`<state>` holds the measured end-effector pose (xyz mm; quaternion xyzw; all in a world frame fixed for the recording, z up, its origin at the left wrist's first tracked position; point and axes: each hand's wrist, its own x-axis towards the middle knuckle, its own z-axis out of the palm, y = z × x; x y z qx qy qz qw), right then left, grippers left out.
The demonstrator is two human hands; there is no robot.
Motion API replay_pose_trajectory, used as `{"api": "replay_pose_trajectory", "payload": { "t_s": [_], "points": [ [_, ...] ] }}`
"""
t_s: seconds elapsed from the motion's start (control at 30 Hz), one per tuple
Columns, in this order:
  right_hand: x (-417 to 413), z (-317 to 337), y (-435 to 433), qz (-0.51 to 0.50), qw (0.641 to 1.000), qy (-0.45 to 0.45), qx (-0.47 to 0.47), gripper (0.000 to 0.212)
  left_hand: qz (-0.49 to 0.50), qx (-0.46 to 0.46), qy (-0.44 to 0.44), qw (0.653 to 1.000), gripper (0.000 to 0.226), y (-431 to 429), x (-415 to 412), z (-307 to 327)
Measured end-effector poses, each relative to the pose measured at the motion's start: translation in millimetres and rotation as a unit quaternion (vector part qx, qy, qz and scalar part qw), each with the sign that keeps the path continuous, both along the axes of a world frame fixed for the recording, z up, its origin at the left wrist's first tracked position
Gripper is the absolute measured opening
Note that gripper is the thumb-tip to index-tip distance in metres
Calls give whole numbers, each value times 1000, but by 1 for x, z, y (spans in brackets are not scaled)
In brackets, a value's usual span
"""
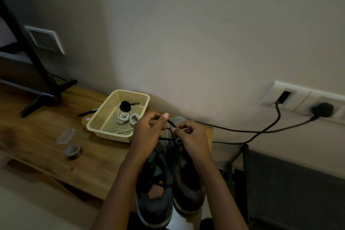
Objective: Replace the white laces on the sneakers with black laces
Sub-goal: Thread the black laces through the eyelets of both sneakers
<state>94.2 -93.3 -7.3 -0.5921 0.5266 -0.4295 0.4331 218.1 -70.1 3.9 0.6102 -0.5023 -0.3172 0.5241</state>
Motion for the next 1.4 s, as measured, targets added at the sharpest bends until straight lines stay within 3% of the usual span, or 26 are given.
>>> {"api": "replay_pose_trajectory", "payload": {
  "t_s": [0.2, 0.37, 0.5, 0.73, 0.77, 0.87, 0.97, 1.03, 1.13, 1.23, 1.4],
  "points": [
    [4, 1, 4, 20, 1000, -20, 7, 17, 58, -40, 136, 988, 3, 2, -8, 10],
    [7, 1, 6, 9, 999, -38, 30, 13, 43, 8, 302, 952, 7, 3, -9, 13],
    [9, 1, 6, -4, 998, -41, 53, 11, 16, 13, 301, 953, 14, 3, -11, 11],
    [6, 2, 5, 14, 999, -3, 31, 3, 43, 16, 187, 981, 17, -3, -7, 5],
    [4, 1, 5, 9, 1000, 9, 20, 10, 47, 15, 170, 984, 17, -4, -7, 5],
    [-12, -3, 3, -67, 998, -16, 7, 24, 47, 10, 115, 992, 17, -1, -6, 2],
    [-36, -11, 1, -175, 984, -33, 29, 15, 51, 8, 41, 998, 14, 7, -10, -6],
    [-49, -16, 2, -195, 979, -7, 53, 12, 49, 9, -15, 999, 11, 13, -16, -10],
    [-59, -20, 9, -123, 987, 66, 81, 15, 24, 41, -76, 996, 9, 23, -29, -13],
    [-57, -23, 19, -9, 981, 175, 86, 1, -14, 55, -170, 984, 10, 32, -42, -18],
    [-50, -35, 30, -7, 942, 335, 17, 21, 17, 63, -408, 911, 18, 38, -53, -27]
  ]
}}
